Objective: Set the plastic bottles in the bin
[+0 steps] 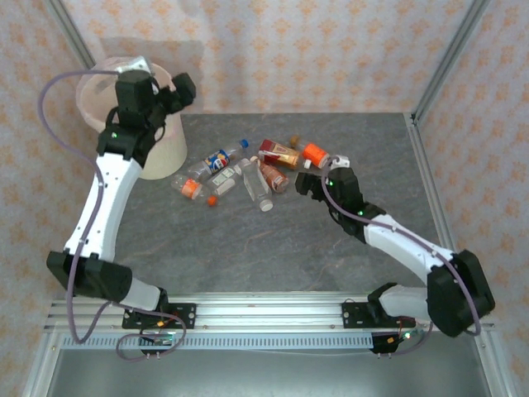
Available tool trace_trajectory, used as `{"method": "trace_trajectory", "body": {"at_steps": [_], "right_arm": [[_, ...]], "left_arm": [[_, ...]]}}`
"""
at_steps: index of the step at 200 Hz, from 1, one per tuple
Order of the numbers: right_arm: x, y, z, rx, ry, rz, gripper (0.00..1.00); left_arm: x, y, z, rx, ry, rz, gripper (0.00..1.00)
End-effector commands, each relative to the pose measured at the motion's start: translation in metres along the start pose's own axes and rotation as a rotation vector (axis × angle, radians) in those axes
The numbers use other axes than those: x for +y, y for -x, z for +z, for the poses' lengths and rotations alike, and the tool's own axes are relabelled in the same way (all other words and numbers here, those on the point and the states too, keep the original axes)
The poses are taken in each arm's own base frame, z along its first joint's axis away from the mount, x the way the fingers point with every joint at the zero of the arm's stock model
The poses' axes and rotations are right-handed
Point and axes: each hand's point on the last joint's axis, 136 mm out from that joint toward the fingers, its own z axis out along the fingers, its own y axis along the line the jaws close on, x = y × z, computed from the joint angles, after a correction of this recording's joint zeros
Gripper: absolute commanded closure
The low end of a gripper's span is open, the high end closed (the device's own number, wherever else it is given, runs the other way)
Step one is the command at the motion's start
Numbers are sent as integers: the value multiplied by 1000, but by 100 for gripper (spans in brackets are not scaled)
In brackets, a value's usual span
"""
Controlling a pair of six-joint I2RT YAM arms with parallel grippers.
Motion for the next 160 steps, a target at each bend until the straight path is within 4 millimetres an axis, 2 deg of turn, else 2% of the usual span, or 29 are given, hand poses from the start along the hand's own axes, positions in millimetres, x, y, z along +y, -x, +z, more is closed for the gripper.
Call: {"method": "trace_trajectory", "body": {"at_steps": [1,11,37,58,79,99,119,160], "right_arm": [[4,0,15,81,42,-39,1],[11,-2,21,115,86,-53,1],[49,-17,28,245,281,-70,1],[66,-26,36,258,299,-59,1],[82,-39,43,256,285,-95,1],[97,-52,50,245,275,-142,1],[104,-61,59,241,253,-198,1],[107,-69,76,222,194,-274,4]], "left_arm": [[-15,-30,-4,25,-76,-27,0],[-18,-49,-7,59,-91,-40,0],[-20,-93,-13,144,-127,-101,0],[-4,-125,-14,213,-82,-122,0],[15,-147,-15,253,-19,-120,0],[29,-159,-19,273,32,-107,0],[38,-162,-22,266,64,-103,0],[44,-163,-25,258,90,-91,0]]}}
